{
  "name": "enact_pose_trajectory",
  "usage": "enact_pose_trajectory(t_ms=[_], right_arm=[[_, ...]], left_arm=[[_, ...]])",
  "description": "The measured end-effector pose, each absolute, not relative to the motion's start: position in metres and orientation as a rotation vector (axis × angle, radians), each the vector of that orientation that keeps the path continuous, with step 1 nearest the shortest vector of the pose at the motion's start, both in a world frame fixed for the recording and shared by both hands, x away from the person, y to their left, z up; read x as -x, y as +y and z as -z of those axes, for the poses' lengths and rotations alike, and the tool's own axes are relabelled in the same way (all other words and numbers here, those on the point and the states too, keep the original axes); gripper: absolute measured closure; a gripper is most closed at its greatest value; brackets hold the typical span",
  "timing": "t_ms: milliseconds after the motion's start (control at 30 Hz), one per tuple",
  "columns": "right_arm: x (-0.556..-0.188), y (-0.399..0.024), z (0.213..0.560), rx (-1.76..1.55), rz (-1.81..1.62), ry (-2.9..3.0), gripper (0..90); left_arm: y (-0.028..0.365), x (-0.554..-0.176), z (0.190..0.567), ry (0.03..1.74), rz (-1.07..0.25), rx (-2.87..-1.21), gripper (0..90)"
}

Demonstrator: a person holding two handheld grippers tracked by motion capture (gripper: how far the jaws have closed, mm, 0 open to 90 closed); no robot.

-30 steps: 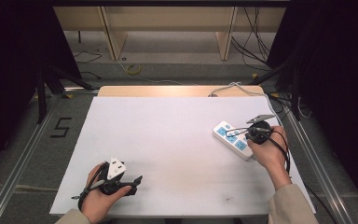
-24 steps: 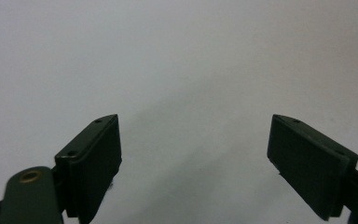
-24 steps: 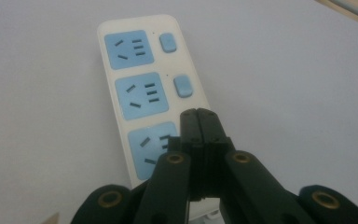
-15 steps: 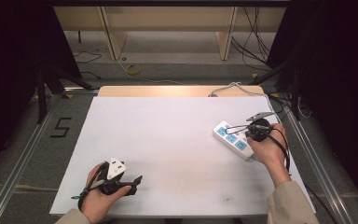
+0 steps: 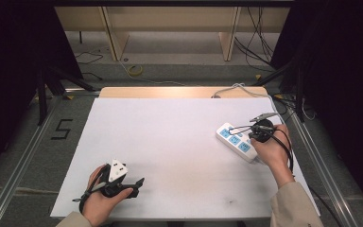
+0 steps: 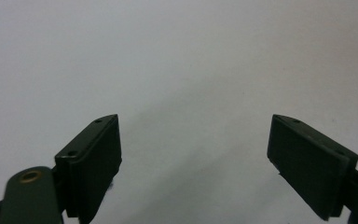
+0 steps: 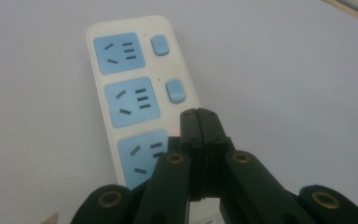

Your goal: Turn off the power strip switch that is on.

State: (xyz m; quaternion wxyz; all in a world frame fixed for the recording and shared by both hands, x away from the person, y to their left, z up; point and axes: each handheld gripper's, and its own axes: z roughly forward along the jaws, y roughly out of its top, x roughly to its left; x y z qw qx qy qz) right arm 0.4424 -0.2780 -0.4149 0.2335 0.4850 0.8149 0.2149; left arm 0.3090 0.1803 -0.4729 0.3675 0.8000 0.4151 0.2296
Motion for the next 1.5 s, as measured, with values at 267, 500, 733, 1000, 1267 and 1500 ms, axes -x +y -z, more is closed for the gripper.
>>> enact_pose_trajectory(t_ms=[267,500,733,1000,1267,1500], right_arm=[[-0.446,-0.278,0.416,-1.344,-0.591,2.245,90.0],[-0.449,-0.279,0.415,-1.342,-0.576,2.252,90.0],[-0.452,-0.278,0.413,-1.347,-0.564,2.257,90.0],[-0.455,-0.279,0.415,-1.356,-0.548,2.270,90.0],[-0.458,-0.281,0.417,-1.380,-0.545,2.277,90.0],[-0.460,-0.281,0.417,-1.384,-0.535,2.285,90.0]], left_arm=[[0.180,-0.309,0.473,1.067,-0.590,-2.053,17.2],[0.180,-0.309,0.473,1.065,-0.592,-2.053,17.3],[0.180,-0.309,0.473,1.065,-0.592,-2.052,17.4],[0.180,-0.309,0.472,1.065,-0.592,-2.052,17.4],[0.180,-0.309,0.472,1.066,-0.592,-2.052,17.4],[0.180,-0.309,0.473,1.065,-0.592,-2.053,17.4]])
